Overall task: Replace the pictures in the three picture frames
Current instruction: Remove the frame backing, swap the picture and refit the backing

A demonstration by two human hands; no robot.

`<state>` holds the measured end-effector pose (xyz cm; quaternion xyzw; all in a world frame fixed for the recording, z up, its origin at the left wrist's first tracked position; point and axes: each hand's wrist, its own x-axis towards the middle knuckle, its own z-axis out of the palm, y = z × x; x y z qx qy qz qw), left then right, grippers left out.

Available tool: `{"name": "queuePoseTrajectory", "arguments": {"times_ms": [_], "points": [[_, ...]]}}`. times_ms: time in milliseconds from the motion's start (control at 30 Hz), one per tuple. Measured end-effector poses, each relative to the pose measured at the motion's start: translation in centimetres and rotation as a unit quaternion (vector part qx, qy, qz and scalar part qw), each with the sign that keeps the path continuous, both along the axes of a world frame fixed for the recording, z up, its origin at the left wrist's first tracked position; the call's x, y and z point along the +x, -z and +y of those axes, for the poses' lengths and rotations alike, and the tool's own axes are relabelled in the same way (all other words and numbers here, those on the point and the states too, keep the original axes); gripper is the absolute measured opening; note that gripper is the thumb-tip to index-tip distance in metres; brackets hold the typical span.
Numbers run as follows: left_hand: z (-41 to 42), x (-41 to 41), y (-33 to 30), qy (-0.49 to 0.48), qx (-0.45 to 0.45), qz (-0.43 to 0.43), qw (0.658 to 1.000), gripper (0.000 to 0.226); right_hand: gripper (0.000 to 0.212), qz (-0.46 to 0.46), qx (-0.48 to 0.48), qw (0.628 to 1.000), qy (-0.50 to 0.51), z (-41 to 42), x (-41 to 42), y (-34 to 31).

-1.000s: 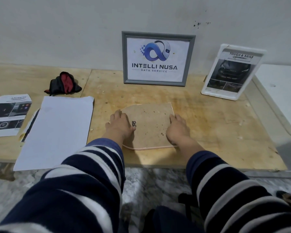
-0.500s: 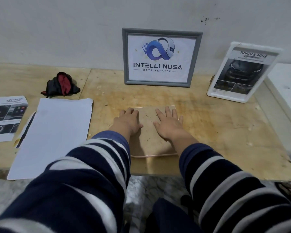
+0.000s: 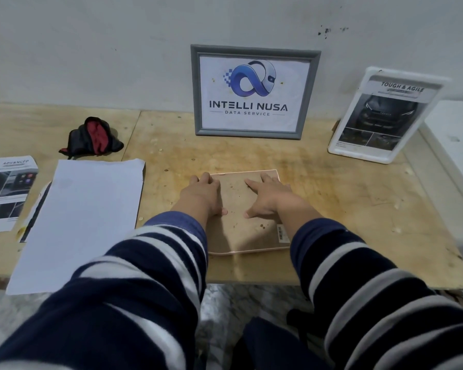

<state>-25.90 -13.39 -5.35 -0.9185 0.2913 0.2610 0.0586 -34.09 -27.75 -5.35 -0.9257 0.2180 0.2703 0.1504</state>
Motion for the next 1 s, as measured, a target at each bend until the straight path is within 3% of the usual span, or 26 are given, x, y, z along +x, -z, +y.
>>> {"name": "queuePoseTrajectory", "arguments": {"times_ms": [200,333,500,733,833,1000], "points": [[0.5,0.4,0.2,0.014,-0.016,0.008,1.0,0.084,0.103,0.003,0.004,1.0,0.0,-0.3,-0.1,-0.9],[1.8,0.6,0.3,0.008,-0.072,0.019,0.997,0.089,0.103,-0.006,0.017,1.0,0.012,-0.2,-0.4,0.0],[3.4,-1.0,1.0,-0.056,-0.152,0.028,0.986,0.087,0.091,-0.037,0.03,0.998,0.039,0.5,-1.2,0.9],[4.9,-3.3,0.6,-0.106,-0.156,0.032,0.982,0.083,0.068,-0.096,0.042,0.991,0.08,2.2,-3.6,1.6],[5.2,-4.0,0.6,-0.128,-0.172,0.047,0.976,0.085,0.076,-0.083,0.056,0.992,0.072,2.2,-4.4,1.3],[5.1,-4.2,0.5,-0.141,-0.182,0.086,0.969,0.088,0.11,-0.02,0.1,0.993,0.061,2.2,-4.9,1.2]]}}
